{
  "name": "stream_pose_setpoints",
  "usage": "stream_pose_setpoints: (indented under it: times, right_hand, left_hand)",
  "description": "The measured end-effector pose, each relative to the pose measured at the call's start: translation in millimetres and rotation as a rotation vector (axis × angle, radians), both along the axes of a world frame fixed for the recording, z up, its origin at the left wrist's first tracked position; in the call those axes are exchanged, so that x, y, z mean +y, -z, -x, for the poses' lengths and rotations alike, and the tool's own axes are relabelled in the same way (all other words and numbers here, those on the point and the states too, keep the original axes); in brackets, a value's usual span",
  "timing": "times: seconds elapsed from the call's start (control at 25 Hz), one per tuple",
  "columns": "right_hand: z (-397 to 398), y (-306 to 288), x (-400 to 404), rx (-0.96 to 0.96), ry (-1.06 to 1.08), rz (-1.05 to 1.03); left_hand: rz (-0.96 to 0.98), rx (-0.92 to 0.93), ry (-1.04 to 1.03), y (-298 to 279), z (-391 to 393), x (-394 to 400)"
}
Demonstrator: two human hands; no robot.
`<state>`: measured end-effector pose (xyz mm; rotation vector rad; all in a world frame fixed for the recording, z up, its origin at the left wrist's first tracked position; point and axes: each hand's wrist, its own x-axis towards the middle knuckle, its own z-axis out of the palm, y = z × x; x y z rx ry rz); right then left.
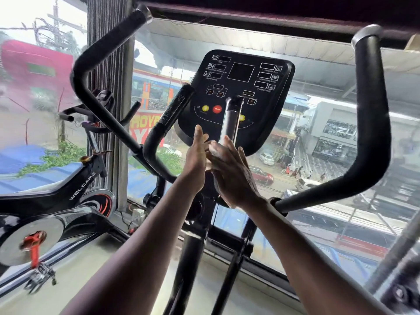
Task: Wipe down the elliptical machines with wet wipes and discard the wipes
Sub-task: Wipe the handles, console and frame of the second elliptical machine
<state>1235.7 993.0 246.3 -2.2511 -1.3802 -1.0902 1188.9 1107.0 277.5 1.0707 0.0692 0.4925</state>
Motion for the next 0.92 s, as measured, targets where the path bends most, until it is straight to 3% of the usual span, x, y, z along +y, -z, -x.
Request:
stream_pose_setpoints:
  times: [0.16, 0.36, 0.44, 0.56, 0.64, 0.92]
  right_hand:
    - [11, 16, 8, 0.108, 0.014, -0.094]
    - [9, 47, -28, 0.079, -0.125, 0.042]
    - [22, 47, -33, 0.202, -0.199, -0.085]
    - [52, 36, -38, 0.588, -0.294, -0.493]
    - [65, 25, -41, 0.831, -0.333, -0.659]
    - [90, 11, -35, 0.960, -0.326, -0.675]
  left_hand:
    - [0.033, 0.038, -0.041, 10, 15, -17]
    - [-0.047, 0.126, -0.087, 26, 34, -43]
    - [-0.051, 0.130, -0.135, 29, 44, -53]
    - [-0.115, 0.148, -0.245, 31, 66, -66]
    - [-0.180, 0.155, -0.269, 37, 80, -74]
    - [-0.294, 0.103, -0.243, 38, 116, -69]
